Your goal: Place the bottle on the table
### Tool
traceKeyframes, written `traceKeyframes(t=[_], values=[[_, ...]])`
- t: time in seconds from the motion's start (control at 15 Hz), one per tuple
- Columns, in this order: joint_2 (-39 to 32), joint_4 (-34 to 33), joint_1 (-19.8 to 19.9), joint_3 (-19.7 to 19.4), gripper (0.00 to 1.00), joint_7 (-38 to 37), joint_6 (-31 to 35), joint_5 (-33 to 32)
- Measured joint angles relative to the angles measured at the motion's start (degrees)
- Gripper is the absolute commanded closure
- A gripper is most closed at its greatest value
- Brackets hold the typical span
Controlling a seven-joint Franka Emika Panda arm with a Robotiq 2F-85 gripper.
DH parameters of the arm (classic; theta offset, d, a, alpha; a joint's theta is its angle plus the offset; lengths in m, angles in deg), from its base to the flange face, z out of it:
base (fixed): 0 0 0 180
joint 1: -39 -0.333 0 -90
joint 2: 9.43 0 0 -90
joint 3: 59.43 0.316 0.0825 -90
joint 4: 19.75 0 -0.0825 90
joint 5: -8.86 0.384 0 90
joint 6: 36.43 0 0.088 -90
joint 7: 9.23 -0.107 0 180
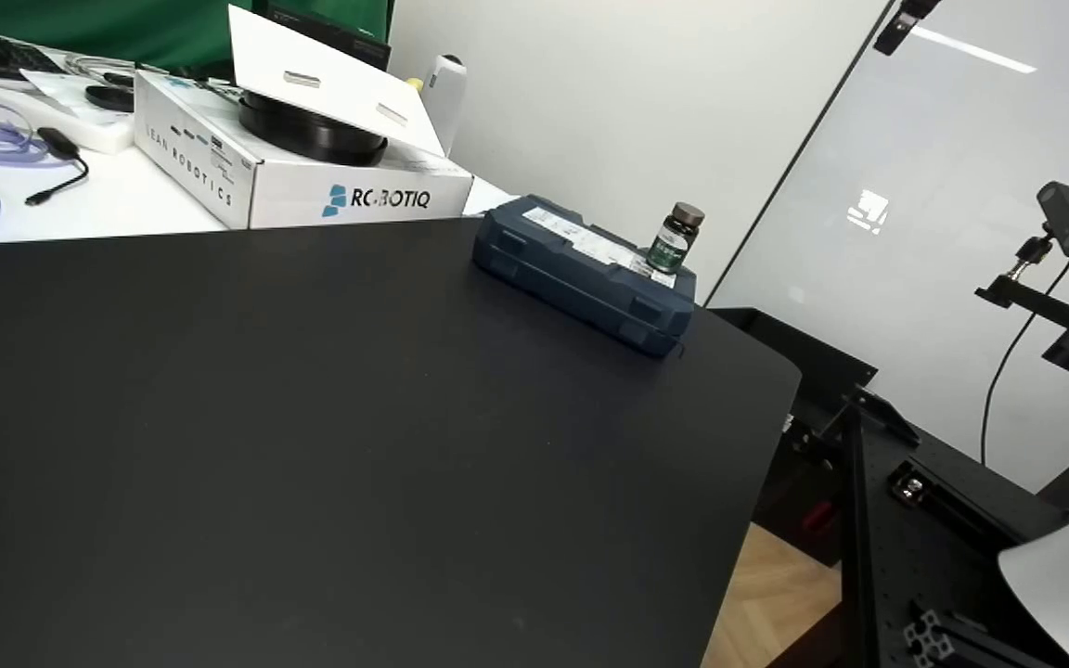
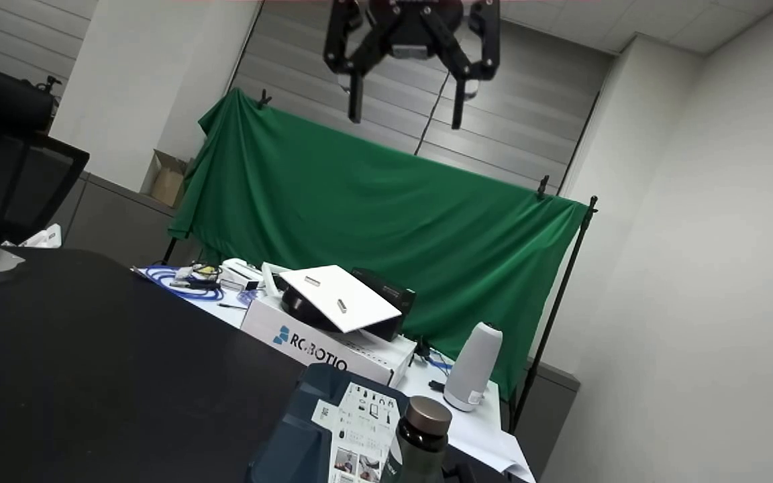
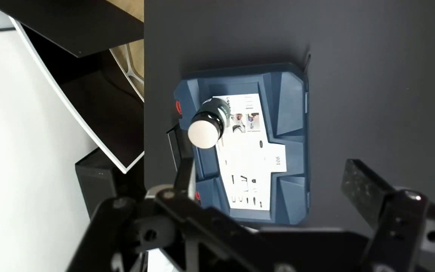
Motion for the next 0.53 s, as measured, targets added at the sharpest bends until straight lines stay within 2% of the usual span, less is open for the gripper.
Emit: traceKeyframes(t=[0.27,0.53], values=[[-10.1,-2.4,2.4,-5.5,0.00,0.6,10.8,5.9],[-21.1,-7.9,4.7,-8.6,0.00,2.5,16.7,18.7]])
